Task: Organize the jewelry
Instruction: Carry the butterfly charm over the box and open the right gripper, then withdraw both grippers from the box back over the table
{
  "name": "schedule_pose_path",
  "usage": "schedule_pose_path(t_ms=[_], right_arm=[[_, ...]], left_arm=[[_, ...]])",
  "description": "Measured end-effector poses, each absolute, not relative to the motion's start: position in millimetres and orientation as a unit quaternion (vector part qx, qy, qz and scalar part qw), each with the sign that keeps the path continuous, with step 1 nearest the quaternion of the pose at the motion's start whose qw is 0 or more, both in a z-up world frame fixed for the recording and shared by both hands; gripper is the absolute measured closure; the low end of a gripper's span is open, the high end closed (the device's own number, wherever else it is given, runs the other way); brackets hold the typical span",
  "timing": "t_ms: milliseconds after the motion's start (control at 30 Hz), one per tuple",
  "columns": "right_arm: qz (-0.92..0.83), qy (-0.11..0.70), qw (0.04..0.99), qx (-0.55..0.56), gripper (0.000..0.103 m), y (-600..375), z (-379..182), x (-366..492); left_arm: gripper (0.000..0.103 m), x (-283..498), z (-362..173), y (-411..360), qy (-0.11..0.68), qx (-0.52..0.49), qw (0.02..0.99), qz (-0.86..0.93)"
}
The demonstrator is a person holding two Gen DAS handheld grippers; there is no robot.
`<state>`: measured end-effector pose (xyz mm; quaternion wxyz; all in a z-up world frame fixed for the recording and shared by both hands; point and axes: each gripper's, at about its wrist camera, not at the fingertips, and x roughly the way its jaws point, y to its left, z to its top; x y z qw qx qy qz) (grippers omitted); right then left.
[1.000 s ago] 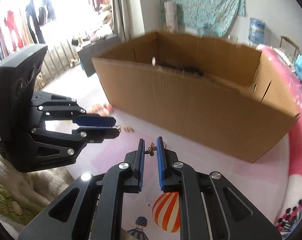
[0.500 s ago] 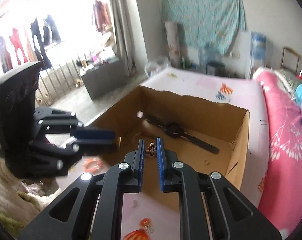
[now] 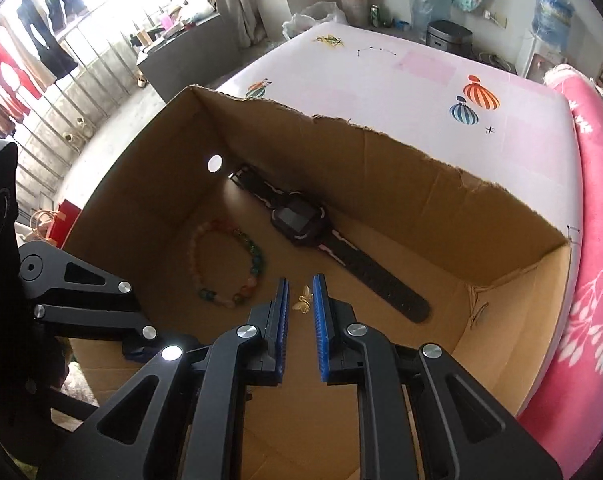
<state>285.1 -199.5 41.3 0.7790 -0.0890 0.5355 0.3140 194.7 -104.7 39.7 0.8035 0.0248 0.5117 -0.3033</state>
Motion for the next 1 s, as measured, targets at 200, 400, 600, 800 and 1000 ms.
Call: schedule_pose_path(t_ms=[200,400,600,800,1000], right_arm=[[0.31,0.526,0.787,-0.089,0.089,-204,44,288],[0.303,0.51,0.801,-0.078,0.089,-211,53,289],[0.305,0.455,0.836,-0.036,0.071,-234,92,274],[0.311,0.355,0.881,0.029,0.053,-276,146,217],[0.337,0.292,0.891,0.085,0.04,-302,147,131]], left_arm=[[0.084,198,42,-102,0.507,0.015,0.809,-0.297],[0.083,190,64,-91,0.471,0.014,0.833,-0.29],[0.079,171,95,-58,0.409,0.007,0.872,-0.27],[0.066,119,124,9,0.319,-0.025,0.918,-0.233],[0.053,66,110,42,0.314,0.001,0.925,-0.216]])
